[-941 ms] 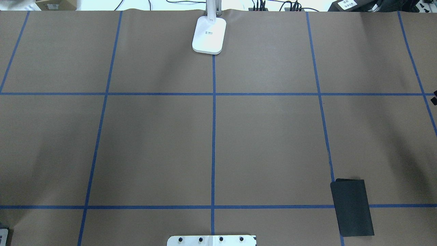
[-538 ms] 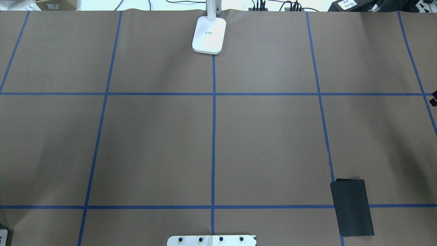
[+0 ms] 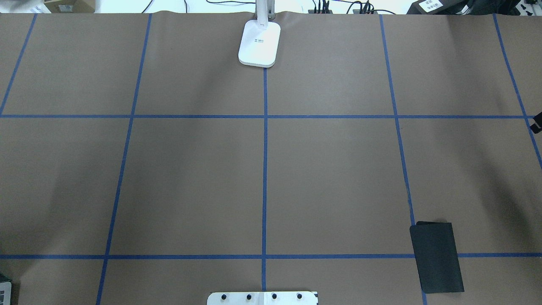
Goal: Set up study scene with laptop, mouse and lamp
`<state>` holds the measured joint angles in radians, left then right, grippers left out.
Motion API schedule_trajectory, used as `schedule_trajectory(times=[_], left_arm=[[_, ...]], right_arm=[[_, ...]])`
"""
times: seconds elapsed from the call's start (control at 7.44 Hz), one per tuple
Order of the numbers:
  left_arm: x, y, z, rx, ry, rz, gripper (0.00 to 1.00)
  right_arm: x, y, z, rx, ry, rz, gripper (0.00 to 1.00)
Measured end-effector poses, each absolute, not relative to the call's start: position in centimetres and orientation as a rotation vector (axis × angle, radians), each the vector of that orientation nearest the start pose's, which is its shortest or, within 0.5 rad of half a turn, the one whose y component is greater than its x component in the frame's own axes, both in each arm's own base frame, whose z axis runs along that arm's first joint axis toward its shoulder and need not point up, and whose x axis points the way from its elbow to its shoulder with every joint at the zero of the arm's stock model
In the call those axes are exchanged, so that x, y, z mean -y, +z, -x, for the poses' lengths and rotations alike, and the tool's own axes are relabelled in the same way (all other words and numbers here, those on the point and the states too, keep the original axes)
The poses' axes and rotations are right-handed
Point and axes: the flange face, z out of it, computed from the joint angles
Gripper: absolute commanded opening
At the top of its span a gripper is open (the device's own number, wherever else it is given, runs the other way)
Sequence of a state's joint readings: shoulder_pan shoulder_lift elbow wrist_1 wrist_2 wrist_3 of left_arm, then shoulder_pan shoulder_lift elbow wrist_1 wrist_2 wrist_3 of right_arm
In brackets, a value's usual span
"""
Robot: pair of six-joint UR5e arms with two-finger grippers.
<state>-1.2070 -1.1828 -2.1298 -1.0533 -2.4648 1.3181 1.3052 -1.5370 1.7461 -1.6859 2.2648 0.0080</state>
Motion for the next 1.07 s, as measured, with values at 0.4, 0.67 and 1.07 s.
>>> schedule_trajectory(times=[0.4,0.67,1.07], left_arm=[[29.8,57.2,-5.4,-1.038,1.378,-0.118,0.08],[30.1,57.2,-4.5,-1.032,1.347,-0.133,0.08],[31.8,56.1,-3.1,-1.007,1.309,-0.196,0.07]], right_arm=[[50.4,57.3,7.0,0.702,-0.287,0.009,1.0],[50.4,57.2,7.2,0.704,-0.291,0.01,1.0],[50.7,56.9,7.5,0.707,-0.298,0.005,1.0]])
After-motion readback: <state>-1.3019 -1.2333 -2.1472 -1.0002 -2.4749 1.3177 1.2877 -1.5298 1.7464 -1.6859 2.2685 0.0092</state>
